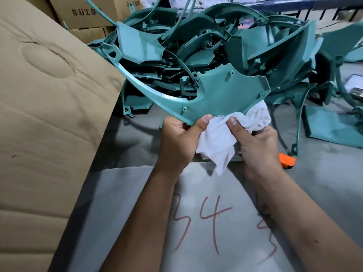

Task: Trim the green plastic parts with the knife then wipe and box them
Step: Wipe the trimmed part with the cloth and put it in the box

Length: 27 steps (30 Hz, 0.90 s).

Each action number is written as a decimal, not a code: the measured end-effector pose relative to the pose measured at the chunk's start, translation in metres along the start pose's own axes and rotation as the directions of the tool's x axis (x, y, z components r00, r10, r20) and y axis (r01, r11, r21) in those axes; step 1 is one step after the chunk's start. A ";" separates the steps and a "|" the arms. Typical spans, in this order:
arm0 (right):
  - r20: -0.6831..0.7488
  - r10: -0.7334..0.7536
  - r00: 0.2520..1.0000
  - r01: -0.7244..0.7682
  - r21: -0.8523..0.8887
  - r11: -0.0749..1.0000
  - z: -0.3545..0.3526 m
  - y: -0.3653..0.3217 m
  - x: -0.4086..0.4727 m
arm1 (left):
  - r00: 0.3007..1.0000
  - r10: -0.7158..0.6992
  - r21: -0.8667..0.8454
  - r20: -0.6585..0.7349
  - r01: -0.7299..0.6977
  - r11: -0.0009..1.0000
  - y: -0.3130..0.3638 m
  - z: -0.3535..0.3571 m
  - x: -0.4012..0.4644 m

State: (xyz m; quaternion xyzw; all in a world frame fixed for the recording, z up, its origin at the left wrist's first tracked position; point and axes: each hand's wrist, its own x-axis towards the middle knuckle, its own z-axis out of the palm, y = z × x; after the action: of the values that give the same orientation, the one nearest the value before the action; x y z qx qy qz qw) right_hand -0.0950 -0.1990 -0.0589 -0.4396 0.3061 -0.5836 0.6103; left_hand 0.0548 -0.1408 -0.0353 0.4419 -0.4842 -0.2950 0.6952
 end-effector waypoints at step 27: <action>-0.216 0.063 0.974 -0.043 0.096 0.994 -0.006 -0.017 0.009 | 0.993 -0.113 -0.056 -0.036 0.111 0.992 0.002 -0.019 0.008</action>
State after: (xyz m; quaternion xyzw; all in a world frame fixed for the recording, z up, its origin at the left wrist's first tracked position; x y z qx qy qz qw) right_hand -0.1064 -0.2082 -0.0454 -0.3361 0.3565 -0.6252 0.6075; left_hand 0.0751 -0.1405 -0.0327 0.4552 -0.4370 -0.3376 0.6985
